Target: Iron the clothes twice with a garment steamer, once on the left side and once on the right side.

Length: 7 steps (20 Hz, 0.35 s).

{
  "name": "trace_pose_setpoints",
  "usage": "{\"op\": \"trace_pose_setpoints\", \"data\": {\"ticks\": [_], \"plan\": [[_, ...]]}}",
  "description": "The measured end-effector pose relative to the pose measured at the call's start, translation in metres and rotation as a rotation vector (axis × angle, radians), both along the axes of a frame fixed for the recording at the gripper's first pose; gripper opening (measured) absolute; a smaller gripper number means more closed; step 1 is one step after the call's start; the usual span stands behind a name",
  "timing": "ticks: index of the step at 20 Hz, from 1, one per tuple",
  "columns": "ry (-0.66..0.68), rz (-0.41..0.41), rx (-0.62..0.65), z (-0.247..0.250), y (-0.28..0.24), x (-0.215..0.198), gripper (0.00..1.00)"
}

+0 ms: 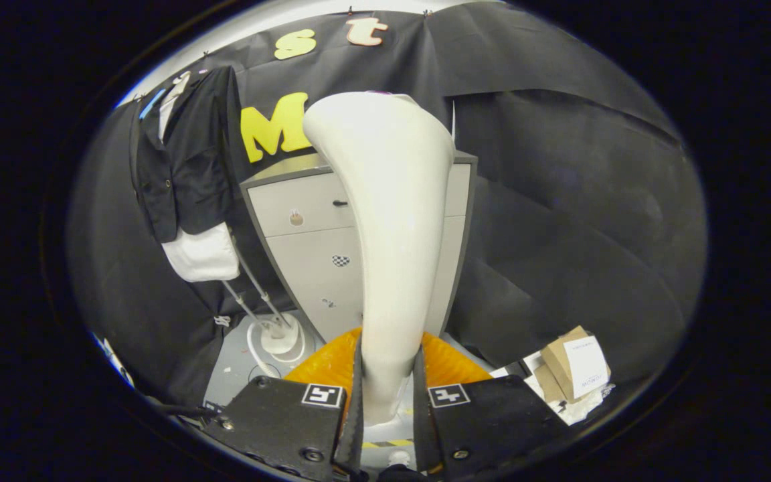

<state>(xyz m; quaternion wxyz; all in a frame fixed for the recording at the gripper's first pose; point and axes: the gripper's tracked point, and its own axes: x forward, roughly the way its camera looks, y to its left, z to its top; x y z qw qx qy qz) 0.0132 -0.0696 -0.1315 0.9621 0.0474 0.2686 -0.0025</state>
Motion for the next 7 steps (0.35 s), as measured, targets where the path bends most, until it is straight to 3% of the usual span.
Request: {"op": "trace_pose_setpoints", "data": {"ticks": [7], "plan": [[0.01, 0.011, 0.015, -0.0026, 0.008, -0.0103, 0.33]]}}
